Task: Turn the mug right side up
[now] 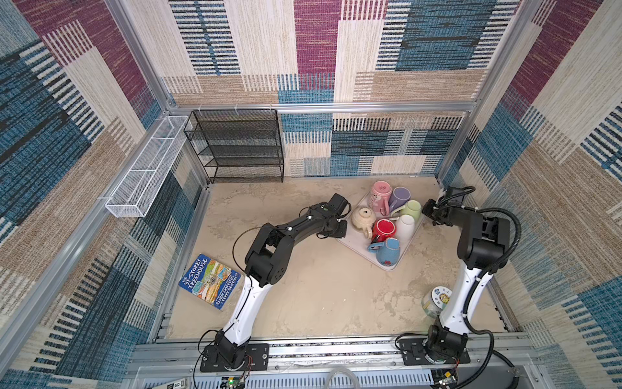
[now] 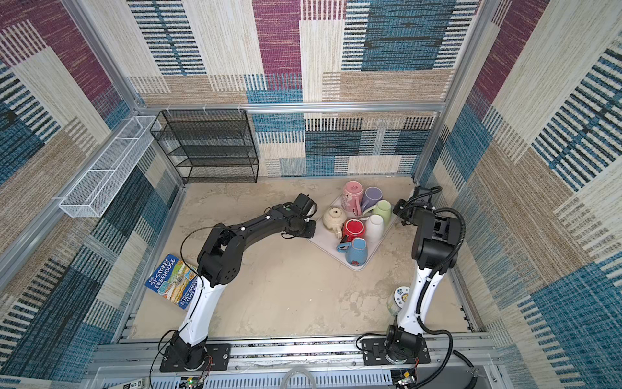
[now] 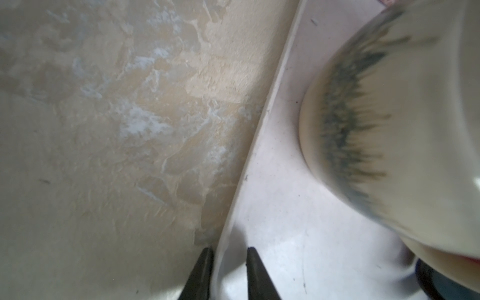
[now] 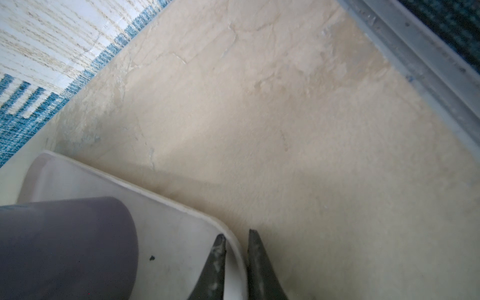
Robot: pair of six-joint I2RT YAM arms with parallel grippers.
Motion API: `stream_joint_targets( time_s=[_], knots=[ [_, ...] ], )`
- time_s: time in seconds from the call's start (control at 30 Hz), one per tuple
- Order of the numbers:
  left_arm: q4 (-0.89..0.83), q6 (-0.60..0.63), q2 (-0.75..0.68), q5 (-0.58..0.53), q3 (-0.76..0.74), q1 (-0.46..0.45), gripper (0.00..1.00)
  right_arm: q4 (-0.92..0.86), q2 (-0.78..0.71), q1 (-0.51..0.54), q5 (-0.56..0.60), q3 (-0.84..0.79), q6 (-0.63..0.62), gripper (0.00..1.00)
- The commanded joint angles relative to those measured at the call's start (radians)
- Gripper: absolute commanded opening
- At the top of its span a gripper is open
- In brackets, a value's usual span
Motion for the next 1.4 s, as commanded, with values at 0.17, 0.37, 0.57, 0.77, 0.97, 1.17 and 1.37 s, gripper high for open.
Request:
stream_joint_targets(
  time_s=[0.17,0.37,0.57,0.77,0.97,1.17,1.37],
  knots=[
    [-0.020,-0.010,-0.011,0.027,-0.016,-0.002,0.00,-0.225,0.020,0.006,-0.005,-0.017,0.017,0.00],
    [0.008,0.002,-0.074,0.017,-0.088,-0.002,0.00,-0.223,-0.005,0.009,-0.009,-0.051,0.016,0.00],
    [0.042,-0.009,-0.137,0.014,-0.184,-0.002,0.00,-0.217,-0.036,0.033,-0.015,-0.097,0.015,0.00],
    [0.089,-0.018,-0.214,-0.005,-0.317,-0.002,0.00,-0.202,-0.081,0.073,0.003,-0.168,0.015,0.00],
    [0.126,-0.031,-0.305,-0.023,-0.450,0.001,0.00,-0.194,-0.130,0.120,-0.012,-0.238,0.012,0.00],
    [0.206,-0.072,-0.423,-0.034,-0.652,0.002,0.00,-0.179,-0.183,0.192,-0.018,-0.323,0.015,0.00],
    [0.239,-0.098,-0.548,-0.060,-0.820,0.005,0.00,-0.159,-0.252,0.255,-0.018,-0.430,0.039,0.00]
  ],
)
